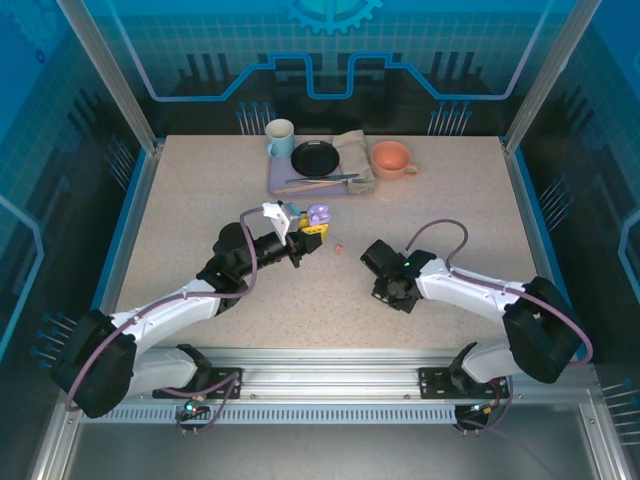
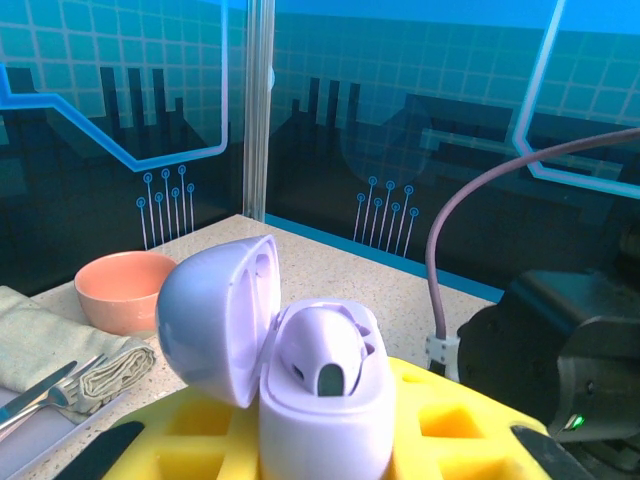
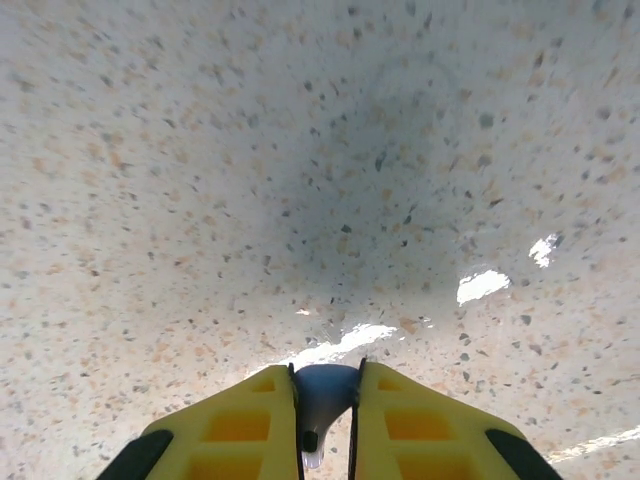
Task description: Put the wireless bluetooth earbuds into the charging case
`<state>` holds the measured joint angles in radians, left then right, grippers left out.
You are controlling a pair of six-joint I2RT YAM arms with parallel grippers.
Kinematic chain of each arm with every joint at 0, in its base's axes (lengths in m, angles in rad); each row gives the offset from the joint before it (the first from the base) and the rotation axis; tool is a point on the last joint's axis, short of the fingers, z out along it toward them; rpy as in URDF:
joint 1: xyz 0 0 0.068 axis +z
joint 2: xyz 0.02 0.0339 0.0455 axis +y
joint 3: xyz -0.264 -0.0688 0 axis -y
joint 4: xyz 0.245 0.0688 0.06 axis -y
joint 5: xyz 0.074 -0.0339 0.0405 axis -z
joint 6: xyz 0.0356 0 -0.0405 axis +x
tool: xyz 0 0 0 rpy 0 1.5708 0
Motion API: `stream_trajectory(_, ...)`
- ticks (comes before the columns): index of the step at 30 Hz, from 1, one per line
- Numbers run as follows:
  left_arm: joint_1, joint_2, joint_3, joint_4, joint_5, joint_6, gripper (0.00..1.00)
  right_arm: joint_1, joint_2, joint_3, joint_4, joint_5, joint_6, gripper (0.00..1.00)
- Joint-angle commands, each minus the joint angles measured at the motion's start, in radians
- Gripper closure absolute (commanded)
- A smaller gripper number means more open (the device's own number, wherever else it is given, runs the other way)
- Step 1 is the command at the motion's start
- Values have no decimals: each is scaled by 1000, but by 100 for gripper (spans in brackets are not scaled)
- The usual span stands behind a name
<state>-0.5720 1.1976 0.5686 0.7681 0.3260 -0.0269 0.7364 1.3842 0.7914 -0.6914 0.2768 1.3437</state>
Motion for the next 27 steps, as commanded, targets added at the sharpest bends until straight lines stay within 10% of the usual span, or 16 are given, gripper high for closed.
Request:
stream_trajectory(1, 7, 11, -3, 25, 15, -7, 100, -16, -61, 50, -49, 89, -75, 84)
stream_trajectory(27, -45, 224, 166, 71, 74, 6, 100, -78, -182, 543, 31, 82, -459, 84)
